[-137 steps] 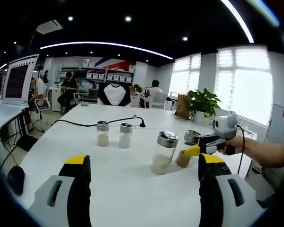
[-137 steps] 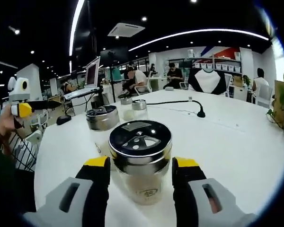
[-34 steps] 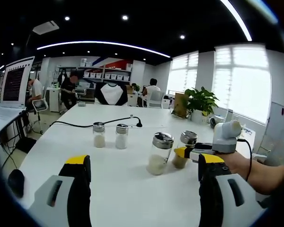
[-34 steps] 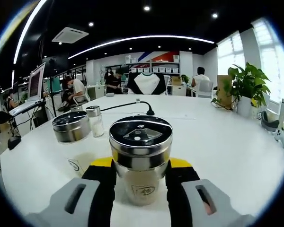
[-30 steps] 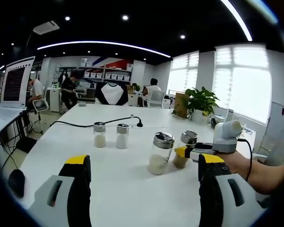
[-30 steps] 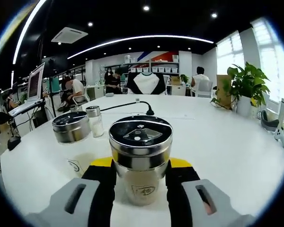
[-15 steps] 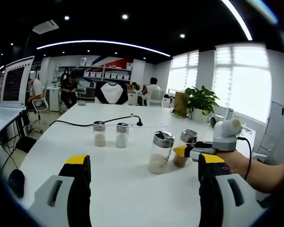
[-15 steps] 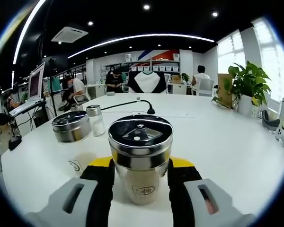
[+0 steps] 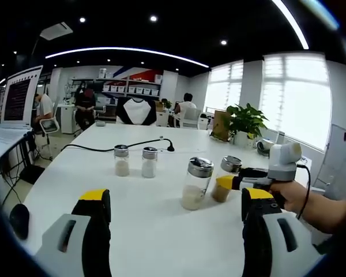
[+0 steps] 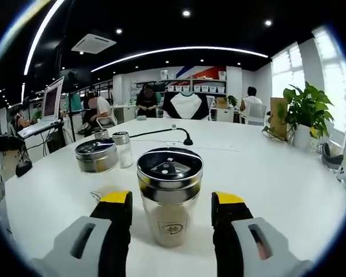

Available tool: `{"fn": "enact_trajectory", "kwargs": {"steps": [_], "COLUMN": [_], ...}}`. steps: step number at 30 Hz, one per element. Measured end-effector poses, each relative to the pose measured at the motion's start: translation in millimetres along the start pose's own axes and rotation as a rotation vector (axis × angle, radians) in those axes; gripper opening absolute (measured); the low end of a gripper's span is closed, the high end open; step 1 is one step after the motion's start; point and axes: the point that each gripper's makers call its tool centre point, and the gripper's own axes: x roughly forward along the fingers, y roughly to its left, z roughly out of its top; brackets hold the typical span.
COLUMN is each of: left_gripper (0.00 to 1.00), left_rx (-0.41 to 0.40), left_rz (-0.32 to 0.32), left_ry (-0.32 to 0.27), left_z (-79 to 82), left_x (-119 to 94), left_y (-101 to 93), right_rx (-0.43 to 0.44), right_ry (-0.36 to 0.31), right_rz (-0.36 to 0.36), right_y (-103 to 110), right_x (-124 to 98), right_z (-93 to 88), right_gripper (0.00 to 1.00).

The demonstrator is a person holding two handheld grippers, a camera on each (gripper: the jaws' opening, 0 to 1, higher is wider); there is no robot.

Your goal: Rotate the seasoning bottle until the label or dispensing opening points toward the visible target arrow and the bottle remains upright within the marked orientation range

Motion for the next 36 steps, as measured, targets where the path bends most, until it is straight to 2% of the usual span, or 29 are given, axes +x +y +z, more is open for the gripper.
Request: {"fn": "enact_trajectory", "kwargs": {"steps": [8, 11, 15, 19, 22, 26, 28, 30, 32, 36], "left_gripper": [0.99, 0.99, 0.99, 0.99, 0.99, 0.99, 0.99, 0.99, 0.99, 0.99], "left_rx": [-0.002, -0.002, -0.002, -0.003, -0.004, -0.005, -0.006, -0.007, -0.003, -0.003], "left_rz": [0.008, 0.009, 0.006, 0.008, 0.009, 0.013, 0.015, 0.016, 0.014, 0.011], "left_ry": [0.000, 0.002, 0.004, 0.004, 0.004, 0.002, 0.002, 0.001, 0.001, -0.003], "left_z": [-0.4, -1.0, -1.2, -1.3, -0.9, -0.8, -0.9, -0.3, 0.6, 1.8], "left_x": [-1.6, -1.6, -1.1, -1.1, -1.7, -3.1, -3.2, -3.3, -3.1, -2.8], "left_y": [2.0, 1.8, 0.1, 0.7, 1.4, 2.8, 3.5, 3.9, 3.4, 2.5], "right_rx": [-0.036, -0.034, -0.074, -0.078, -0.136, -0.122, -0.157, -0.154, -0.108, -0.101], "right_ry": [-0.018, -0.015, -0.009, 0.000, 0.015, 0.010, 0.014, 0.016, 0.024, 0.034], "right_rz": [0.073, 0.141, 0.180, 0.229, 0.308, 0.356, 0.365, 0.375, 0.416, 0.467], "right_y": [-1.9, 4.5, 6.3, 7.2, 11.9, 10.6, 9.4, 8.6, 12.3, 16.5], "right_x": [-6.0, -7.2, -8.8, -9.1, -8.1, -9.7, -9.5, -9.2, -9.6, -7.7], "right_z": [7.3, 8.6, 8.8, 9.2, 6.6, 9.1, 8.9, 9.2, 8.3, 6.5], "right_gripper": [0.56, 0.56, 0.56, 0.57, 0.58, 0.58, 0.59, 0.59, 0.58, 0.58]}}
